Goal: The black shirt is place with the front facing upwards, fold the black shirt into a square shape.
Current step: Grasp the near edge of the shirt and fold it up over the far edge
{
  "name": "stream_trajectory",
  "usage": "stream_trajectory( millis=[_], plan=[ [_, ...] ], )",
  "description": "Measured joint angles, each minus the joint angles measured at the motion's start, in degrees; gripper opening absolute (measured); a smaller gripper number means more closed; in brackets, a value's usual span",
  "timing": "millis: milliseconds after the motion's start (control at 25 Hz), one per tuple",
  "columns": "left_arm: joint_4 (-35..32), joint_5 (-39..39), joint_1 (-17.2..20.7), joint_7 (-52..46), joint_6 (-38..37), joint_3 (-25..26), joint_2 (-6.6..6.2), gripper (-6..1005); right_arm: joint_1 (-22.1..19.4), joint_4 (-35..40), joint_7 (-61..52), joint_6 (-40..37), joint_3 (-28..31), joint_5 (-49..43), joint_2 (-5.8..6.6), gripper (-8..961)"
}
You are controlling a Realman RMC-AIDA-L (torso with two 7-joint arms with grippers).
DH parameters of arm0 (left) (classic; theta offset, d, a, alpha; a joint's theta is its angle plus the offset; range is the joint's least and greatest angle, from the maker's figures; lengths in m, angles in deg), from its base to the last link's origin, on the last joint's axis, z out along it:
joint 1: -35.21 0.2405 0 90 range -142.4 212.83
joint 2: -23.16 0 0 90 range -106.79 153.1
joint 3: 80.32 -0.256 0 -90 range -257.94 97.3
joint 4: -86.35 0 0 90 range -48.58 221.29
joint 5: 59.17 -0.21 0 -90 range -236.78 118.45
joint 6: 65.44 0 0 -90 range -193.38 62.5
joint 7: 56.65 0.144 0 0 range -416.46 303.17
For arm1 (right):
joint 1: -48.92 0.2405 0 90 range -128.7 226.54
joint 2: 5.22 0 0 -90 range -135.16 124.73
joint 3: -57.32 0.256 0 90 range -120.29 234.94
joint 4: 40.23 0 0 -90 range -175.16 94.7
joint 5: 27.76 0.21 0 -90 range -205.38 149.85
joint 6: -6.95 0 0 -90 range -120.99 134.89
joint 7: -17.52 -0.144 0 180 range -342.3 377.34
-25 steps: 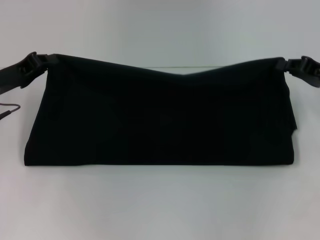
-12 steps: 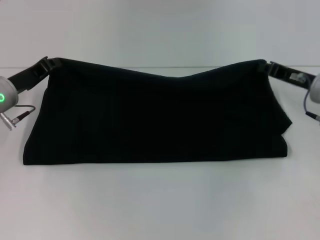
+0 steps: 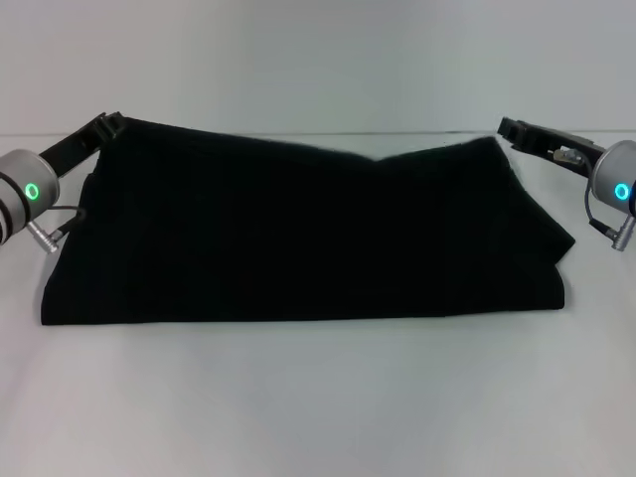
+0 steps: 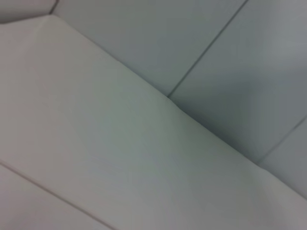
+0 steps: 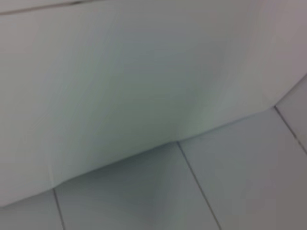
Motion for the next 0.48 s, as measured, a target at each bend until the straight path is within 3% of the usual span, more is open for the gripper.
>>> stream_trajectory(
  millis=[160, 360, 480],
  plan=[
    [0.0, 2.0, -0.1, 0.6, 1.6, 0.0, 0.31, 225, -0.6, -0.2, 2.3, 0.3, 0.2, 3.7, -0.01, 87],
    [0.4, 3.0, 1.2, 0.1, 0.4, 0.0, -0.16, 390, -2.3, 0.0, 2.4, -1.6, 0.2, 6.7, 0.18, 274],
    [1.6, 2.9, 3.2, -1.9, -3.3, 0.0, -2.16, 445, -4.4, 0.6, 2.6, -8.1, -0.1, 6.7, 0.58, 508]
  ],
)
